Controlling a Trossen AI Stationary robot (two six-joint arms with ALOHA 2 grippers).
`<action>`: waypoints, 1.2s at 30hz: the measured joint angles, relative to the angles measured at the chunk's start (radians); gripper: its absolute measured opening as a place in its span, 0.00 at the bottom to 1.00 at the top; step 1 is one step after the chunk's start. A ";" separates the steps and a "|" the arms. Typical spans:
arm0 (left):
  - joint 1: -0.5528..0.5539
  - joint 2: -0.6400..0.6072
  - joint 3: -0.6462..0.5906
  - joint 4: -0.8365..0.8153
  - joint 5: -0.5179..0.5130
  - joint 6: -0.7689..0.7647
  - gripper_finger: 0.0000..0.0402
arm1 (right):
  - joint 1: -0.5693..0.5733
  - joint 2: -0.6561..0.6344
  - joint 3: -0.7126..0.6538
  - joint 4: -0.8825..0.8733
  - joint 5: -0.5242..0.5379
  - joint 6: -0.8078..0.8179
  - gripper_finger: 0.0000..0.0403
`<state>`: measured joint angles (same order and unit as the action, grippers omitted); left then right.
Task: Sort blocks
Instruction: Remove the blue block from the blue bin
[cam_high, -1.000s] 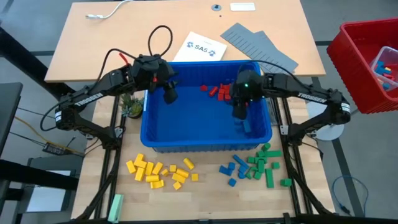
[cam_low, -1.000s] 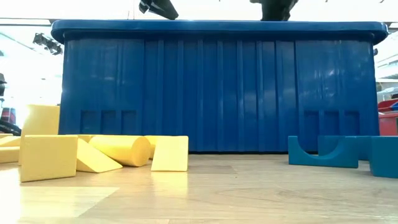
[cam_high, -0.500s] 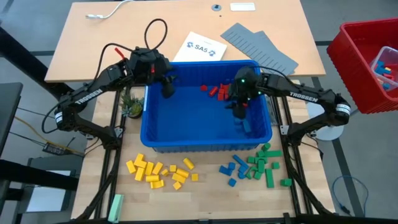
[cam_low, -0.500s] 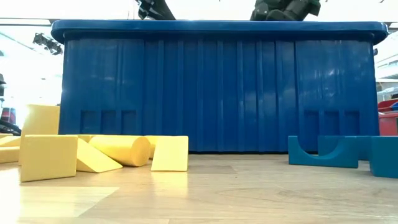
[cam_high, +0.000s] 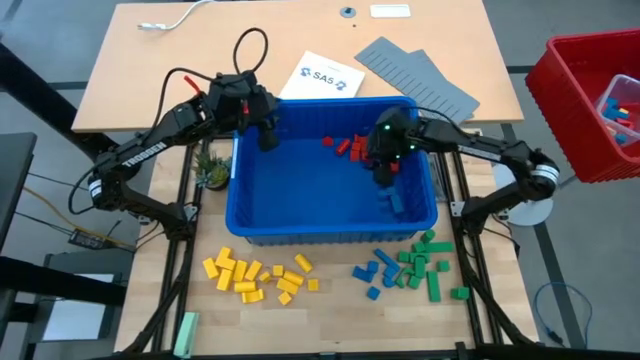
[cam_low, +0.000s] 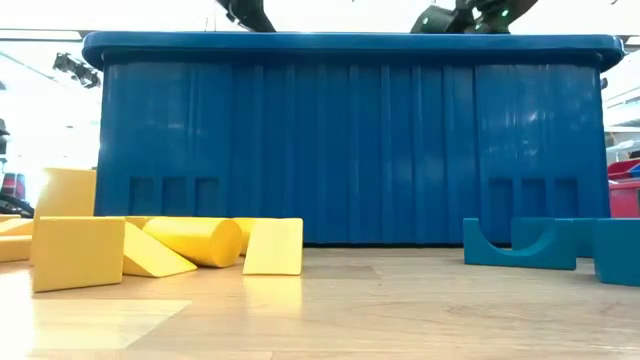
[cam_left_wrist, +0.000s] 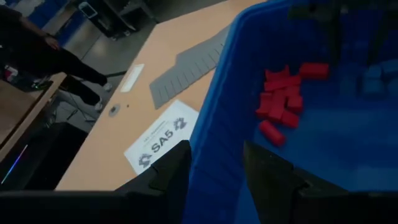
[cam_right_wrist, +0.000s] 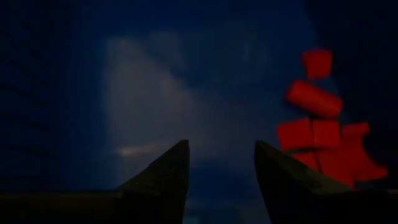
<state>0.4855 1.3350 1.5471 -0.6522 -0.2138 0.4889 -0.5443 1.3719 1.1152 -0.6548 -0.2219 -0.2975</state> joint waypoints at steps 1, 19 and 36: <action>0.002 0.000 0.000 0.009 0.002 0.000 0.39 | 0.000 0.019 0.000 -0.010 0.021 -0.010 0.41; 0.003 0.007 0.000 -0.041 0.088 -0.008 0.39 | -0.043 0.294 0.065 -0.292 0.121 -0.123 0.64; 0.004 0.007 0.000 -0.041 0.086 -0.001 0.39 | -0.046 0.493 0.044 -0.209 0.203 -0.089 0.51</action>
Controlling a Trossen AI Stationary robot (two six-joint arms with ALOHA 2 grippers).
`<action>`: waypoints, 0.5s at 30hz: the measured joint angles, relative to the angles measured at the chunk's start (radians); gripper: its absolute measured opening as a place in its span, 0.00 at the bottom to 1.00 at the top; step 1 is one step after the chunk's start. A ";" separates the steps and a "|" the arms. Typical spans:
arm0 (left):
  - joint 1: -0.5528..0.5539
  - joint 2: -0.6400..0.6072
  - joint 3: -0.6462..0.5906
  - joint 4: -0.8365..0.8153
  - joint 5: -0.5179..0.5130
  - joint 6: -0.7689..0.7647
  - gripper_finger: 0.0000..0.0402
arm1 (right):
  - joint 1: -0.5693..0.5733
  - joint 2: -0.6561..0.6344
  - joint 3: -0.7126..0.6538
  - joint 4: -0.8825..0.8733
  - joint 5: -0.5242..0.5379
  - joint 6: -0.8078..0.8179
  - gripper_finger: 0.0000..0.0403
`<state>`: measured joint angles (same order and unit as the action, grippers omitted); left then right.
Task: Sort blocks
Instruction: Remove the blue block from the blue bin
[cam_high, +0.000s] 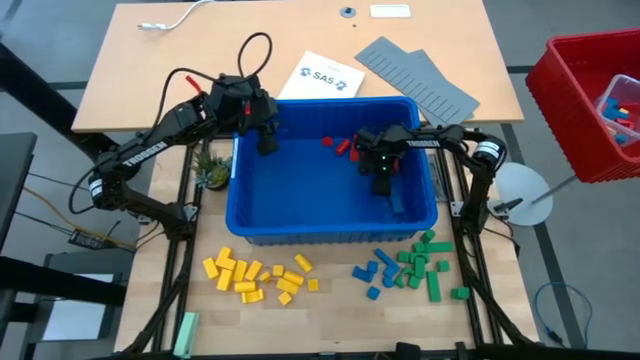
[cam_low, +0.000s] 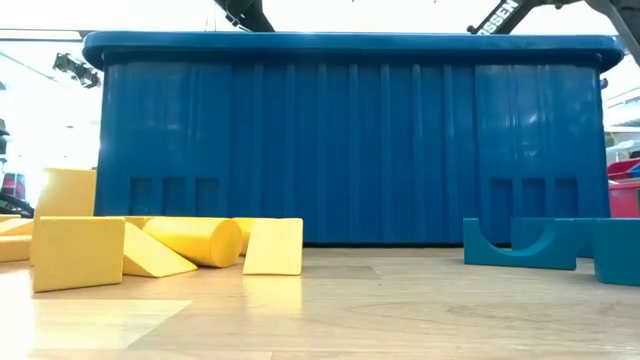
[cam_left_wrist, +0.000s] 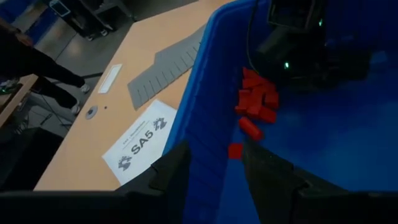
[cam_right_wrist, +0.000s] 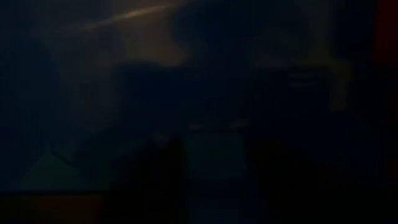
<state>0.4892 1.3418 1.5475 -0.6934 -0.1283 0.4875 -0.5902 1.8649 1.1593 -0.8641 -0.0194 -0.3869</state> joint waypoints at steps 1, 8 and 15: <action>0.000 0.000 0.000 0.005 0.000 0.003 0.39 | 0.004 0.002 0.003 -0.001 0.015 0.000 0.48; 0.001 0.000 0.000 0.022 -0.012 0.007 0.39 | 0.026 -0.100 -0.002 -0.007 0.035 0.014 0.29; 0.002 0.000 0.000 0.049 -0.013 0.060 0.39 | 0.060 -0.327 0.059 -0.023 -0.017 0.103 0.29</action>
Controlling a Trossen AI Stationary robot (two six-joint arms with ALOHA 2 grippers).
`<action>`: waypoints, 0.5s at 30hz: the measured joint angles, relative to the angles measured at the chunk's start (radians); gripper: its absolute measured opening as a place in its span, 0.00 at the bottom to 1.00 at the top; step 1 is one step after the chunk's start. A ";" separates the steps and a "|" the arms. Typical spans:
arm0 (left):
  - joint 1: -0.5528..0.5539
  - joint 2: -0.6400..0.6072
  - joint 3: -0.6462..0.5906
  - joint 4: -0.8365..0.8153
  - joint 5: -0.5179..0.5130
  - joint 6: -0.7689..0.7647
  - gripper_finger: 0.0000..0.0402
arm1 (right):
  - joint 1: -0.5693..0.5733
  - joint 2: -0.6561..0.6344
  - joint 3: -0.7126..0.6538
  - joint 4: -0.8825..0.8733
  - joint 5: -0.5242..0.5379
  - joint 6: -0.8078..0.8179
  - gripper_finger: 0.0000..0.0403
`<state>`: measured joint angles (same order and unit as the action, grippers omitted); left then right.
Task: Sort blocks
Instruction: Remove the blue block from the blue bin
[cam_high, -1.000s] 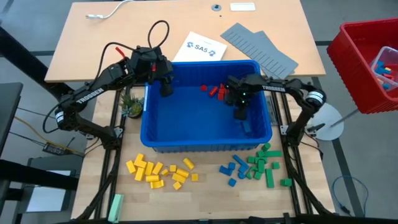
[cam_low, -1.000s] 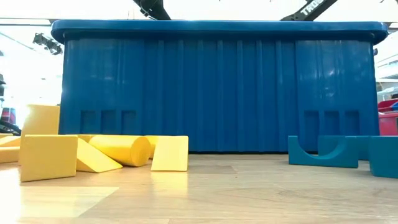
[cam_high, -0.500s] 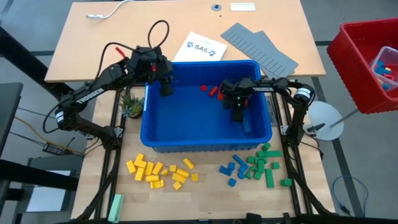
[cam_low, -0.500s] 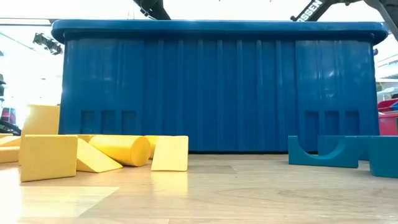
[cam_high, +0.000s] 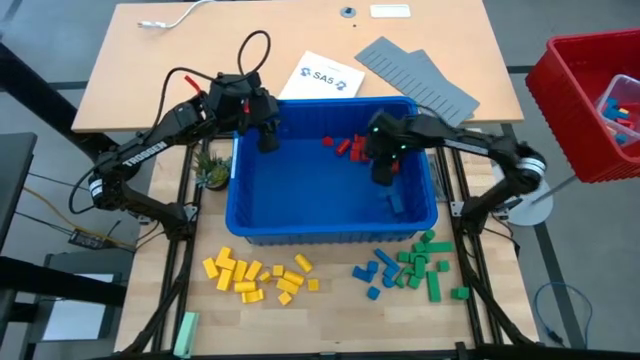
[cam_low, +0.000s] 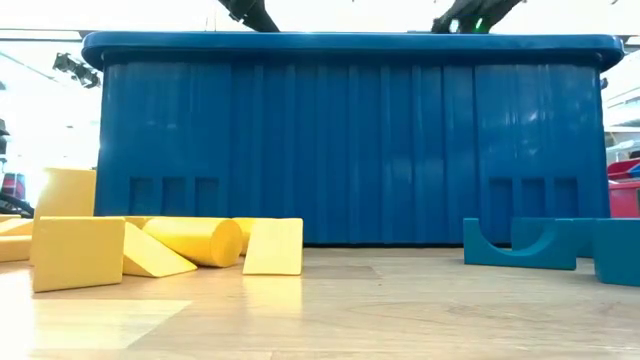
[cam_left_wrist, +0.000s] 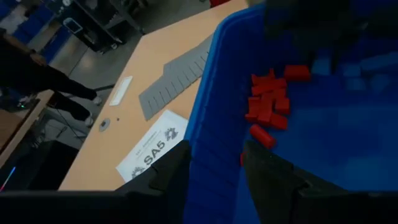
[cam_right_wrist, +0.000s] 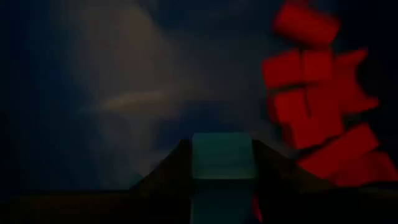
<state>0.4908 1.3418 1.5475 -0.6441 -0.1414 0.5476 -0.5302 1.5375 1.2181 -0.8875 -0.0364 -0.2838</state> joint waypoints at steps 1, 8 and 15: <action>0.000 0.000 0.000 0.003 -0.003 0.001 0.39 | 0.007 -0.034 0.013 -0.001 -0.012 0.026 0.29; 0.000 0.008 0.000 -0.006 -0.004 -0.005 0.39 | 0.125 -0.260 0.083 0.005 -0.174 0.274 0.29; 0.000 0.007 0.000 -0.026 -0.005 -0.084 0.39 | 0.395 -0.415 0.093 0.026 -0.187 0.605 0.29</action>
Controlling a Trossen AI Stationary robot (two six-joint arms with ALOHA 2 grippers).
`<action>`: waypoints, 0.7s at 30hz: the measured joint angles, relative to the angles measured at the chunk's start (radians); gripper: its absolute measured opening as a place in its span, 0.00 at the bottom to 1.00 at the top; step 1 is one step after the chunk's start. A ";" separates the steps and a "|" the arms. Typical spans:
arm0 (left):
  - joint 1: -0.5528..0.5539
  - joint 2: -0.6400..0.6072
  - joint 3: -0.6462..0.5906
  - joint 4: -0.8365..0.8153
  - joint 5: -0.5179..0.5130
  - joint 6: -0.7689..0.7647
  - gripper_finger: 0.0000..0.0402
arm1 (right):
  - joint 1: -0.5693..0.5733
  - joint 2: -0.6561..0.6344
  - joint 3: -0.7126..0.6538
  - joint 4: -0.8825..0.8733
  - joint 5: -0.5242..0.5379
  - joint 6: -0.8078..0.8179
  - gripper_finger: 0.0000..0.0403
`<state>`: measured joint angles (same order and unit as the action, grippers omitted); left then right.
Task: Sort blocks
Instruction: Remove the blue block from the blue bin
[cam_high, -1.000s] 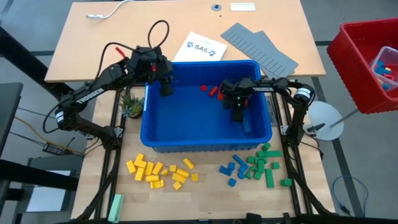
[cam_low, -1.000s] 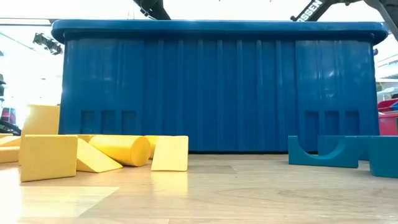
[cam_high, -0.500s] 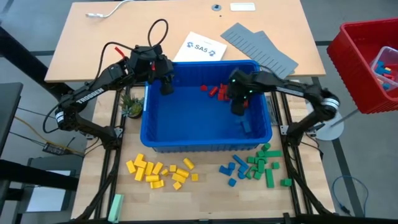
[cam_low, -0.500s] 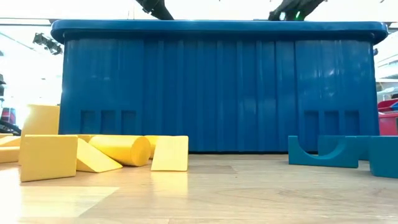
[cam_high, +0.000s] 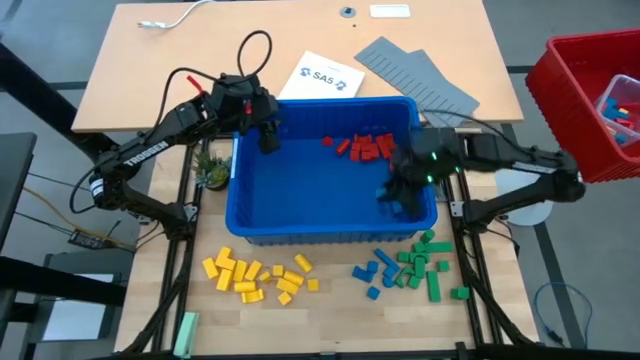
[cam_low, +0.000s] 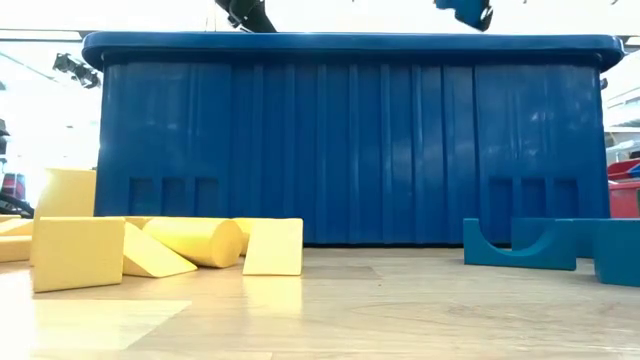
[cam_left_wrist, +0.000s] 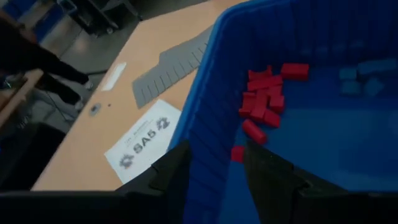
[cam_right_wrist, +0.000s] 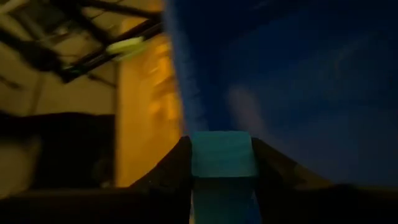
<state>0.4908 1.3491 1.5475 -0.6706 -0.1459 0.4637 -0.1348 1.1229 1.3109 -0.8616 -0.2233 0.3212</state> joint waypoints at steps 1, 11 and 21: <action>0.000 0.000 0.000 -0.004 -0.001 -0.019 0.39 | 0.049 -0.008 0.000 0.000 0.014 0.046 0.29; -0.002 0.000 0.000 -0.007 -0.001 -0.052 0.39 | 0.521 0.085 0.000 0.002 0.272 0.394 0.29; -0.002 0.000 0.000 0.063 -0.001 -0.050 0.39 | 0.718 0.379 0.000 -0.048 0.501 0.498 0.29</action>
<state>0.4892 1.3491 1.5475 -0.6075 -0.1471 0.4141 0.5835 1.5021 1.3106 -0.9091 0.2781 0.8192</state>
